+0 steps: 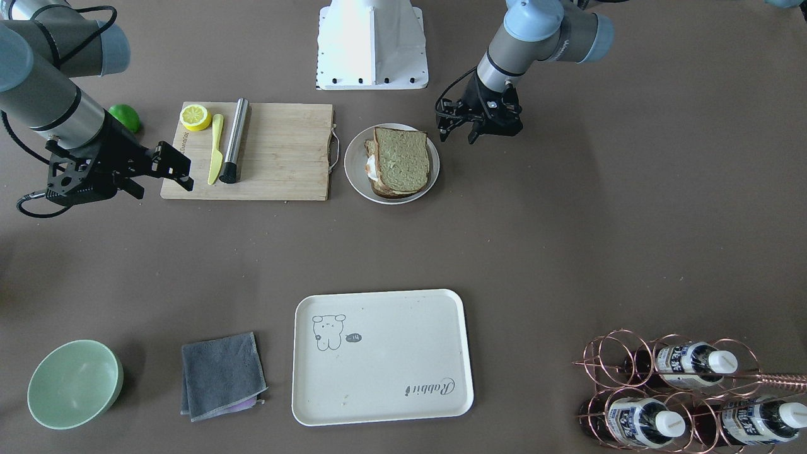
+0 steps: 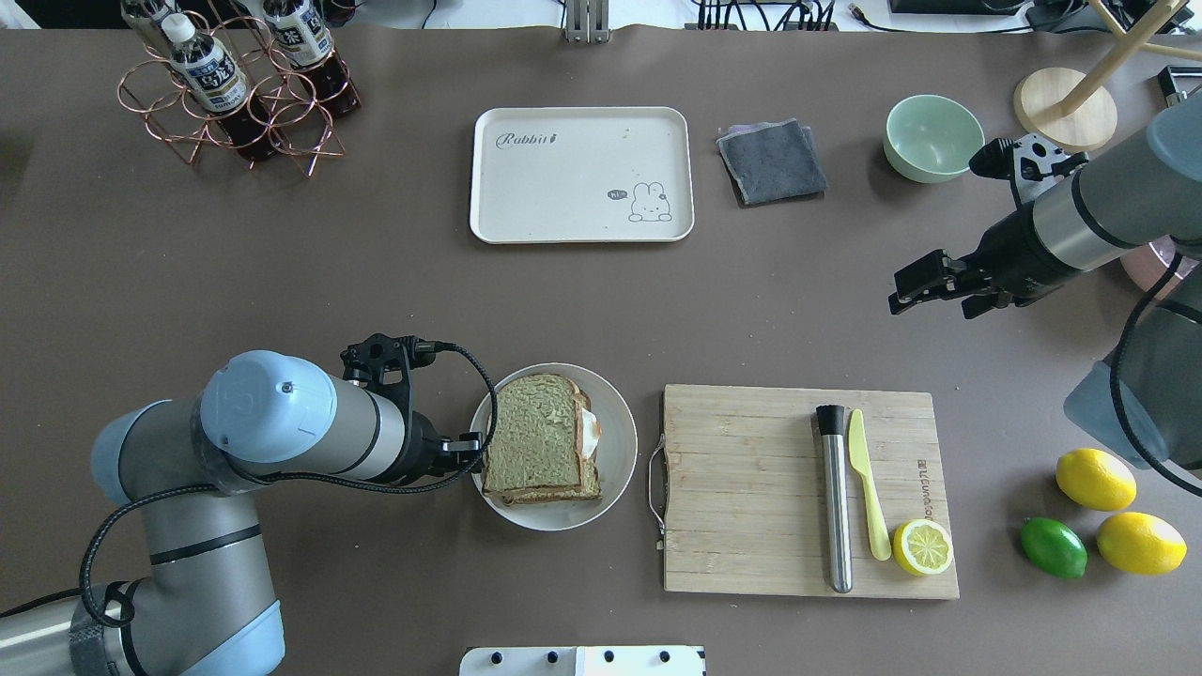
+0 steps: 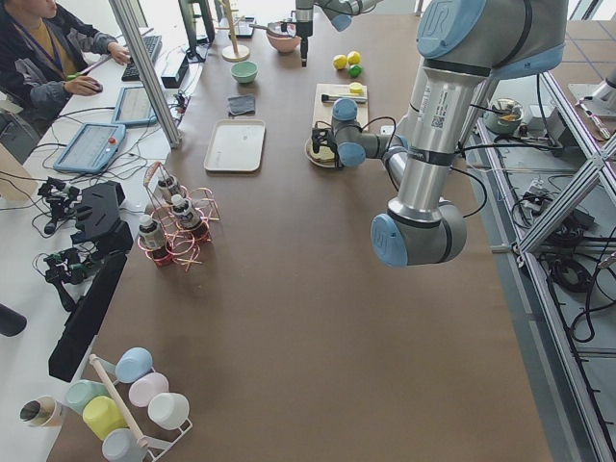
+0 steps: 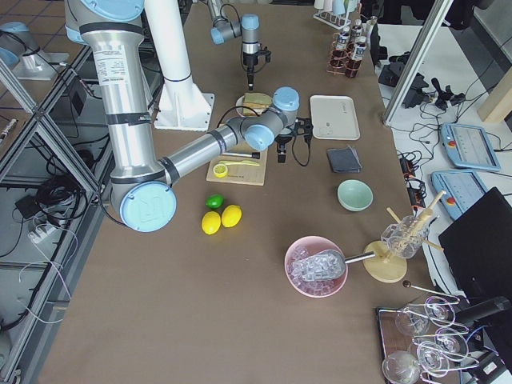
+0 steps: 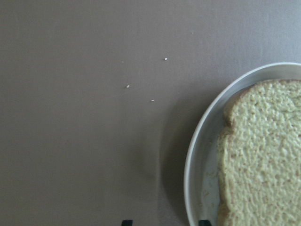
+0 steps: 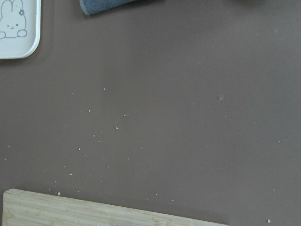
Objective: Make sandwich and place on tray
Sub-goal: 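Reach the left gripper to the plate rim while the right arm retracts, then grasp the plate rim with the left gripper and carry it onto the tray, then lower the plate onto the tray and open the left gripper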
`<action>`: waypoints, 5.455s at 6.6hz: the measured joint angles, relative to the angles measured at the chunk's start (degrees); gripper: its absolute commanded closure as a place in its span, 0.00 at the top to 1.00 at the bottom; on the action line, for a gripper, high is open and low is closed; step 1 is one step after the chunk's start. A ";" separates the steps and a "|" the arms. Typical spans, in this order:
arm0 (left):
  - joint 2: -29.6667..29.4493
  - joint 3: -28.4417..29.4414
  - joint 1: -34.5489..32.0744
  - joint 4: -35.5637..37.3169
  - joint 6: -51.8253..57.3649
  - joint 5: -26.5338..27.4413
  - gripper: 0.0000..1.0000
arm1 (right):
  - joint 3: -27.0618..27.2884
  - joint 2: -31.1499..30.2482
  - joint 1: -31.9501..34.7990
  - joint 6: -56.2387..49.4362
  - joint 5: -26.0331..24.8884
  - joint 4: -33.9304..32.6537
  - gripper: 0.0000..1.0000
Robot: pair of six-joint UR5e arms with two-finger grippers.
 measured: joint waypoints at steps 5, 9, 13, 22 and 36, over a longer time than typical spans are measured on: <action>-1.72 2.72 -0.30 -0.17 1.89 -0.02 0.33 | 0.32 -0.62 -0.01 -0.09 0.03 -0.02 1.00; -2.49 3.89 -0.29 -0.18 1.86 -0.02 0.17 | 0.39 -0.95 -0.01 -0.09 -0.02 0.00 1.00; -2.42 3.72 -0.53 -0.49 1.52 -0.17 0.00 | 1.18 -0.97 0.02 0.41 0.32 -0.08 1.00; -19.08 24.88 -22.59 -1.16 6.85 -16.02 0.00 | 0.89 -0.64 0.17 0.34 0.32 -0.17 1.00; -38.10 61.75 -25.25 -20.44 9.60 -16.03 0.64 | 0.70 -0.53 0.99 0.15 -0.18 -0.17 1.00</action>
